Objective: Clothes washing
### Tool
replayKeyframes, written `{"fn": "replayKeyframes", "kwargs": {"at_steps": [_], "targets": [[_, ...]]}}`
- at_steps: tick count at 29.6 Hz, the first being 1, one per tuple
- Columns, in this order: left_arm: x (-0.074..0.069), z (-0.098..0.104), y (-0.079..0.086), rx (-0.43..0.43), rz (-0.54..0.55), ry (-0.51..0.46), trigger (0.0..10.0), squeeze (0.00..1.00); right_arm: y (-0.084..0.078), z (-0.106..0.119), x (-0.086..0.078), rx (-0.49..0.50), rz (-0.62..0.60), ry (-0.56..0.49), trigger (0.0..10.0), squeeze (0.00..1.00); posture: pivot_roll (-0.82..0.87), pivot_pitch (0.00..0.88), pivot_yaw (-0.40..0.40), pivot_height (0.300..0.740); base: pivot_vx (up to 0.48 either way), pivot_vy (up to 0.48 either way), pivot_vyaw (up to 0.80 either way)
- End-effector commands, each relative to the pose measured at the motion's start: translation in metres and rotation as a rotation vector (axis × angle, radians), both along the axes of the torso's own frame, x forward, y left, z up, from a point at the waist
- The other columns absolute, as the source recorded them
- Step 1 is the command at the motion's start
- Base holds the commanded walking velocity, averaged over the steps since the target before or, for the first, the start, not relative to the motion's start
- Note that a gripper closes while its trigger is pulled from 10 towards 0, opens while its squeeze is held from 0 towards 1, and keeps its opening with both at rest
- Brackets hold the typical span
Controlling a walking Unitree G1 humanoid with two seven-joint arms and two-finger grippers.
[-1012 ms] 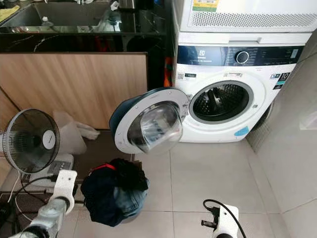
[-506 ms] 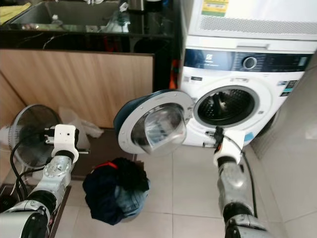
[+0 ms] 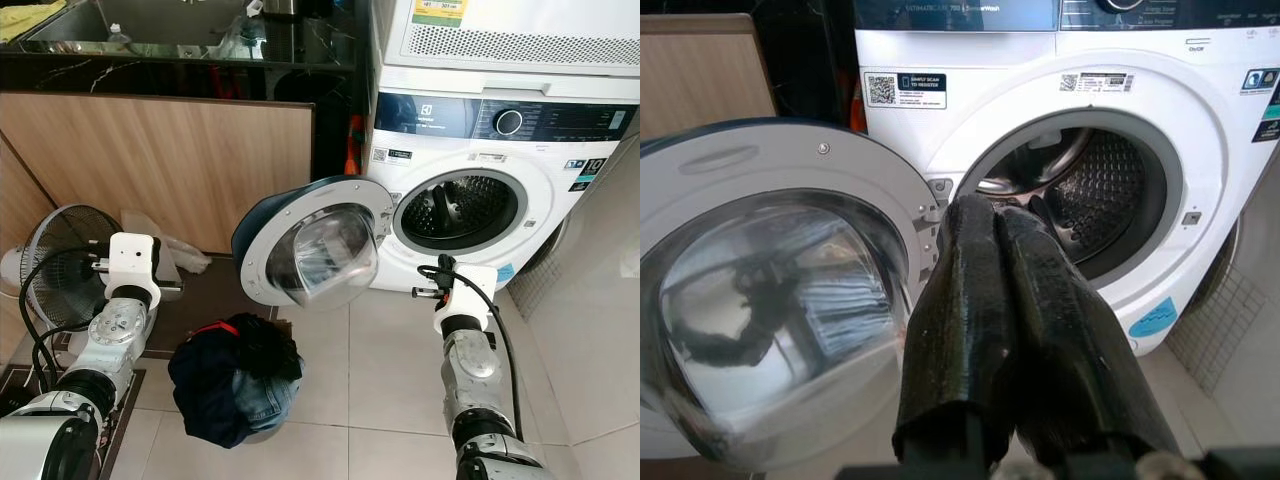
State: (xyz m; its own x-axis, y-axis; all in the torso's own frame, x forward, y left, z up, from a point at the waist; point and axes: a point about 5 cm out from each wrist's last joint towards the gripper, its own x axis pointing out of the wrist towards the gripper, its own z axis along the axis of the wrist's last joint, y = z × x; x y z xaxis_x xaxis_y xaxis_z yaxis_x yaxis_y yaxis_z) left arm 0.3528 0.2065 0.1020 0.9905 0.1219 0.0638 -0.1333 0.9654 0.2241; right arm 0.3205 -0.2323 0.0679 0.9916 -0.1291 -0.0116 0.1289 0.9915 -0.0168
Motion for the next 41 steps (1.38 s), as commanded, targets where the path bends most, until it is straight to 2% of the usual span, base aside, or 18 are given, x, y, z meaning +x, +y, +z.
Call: {"fn": "replayKeyframes", "kwargs": {"at_steps": [1,35,41], "targets": [[0.0018,0.0021,0.0002,0.012,-0.007,0.001,10.0,0.0,-0.004,-0.0024,-0.0035,-0.007,-0.014,0.005,10.0,0.0,0.03,0.075,-0.011,0.74,0.0,0.0,0.0],[-0.0018,-0.0072,-0.0004,0.015,-0.005,0.041,10.0,0.0,-0.0048,-0.0051,-0.0035,-0.028,-0.019,0.038,10.0,0.0,0.04,0.08,-0.01,0.74,0.0,0.0,0.0],[-0.002,-0.0074,-0.0009,0.015,-0.006,0.04,10.0,0.0,-0.0045,-0.0049,-0.0034,-0.032,-0.015,0.039,10.0,0.0,0.04,0.08,-0.01,0.706,0.0,0.0,0.0]]}}
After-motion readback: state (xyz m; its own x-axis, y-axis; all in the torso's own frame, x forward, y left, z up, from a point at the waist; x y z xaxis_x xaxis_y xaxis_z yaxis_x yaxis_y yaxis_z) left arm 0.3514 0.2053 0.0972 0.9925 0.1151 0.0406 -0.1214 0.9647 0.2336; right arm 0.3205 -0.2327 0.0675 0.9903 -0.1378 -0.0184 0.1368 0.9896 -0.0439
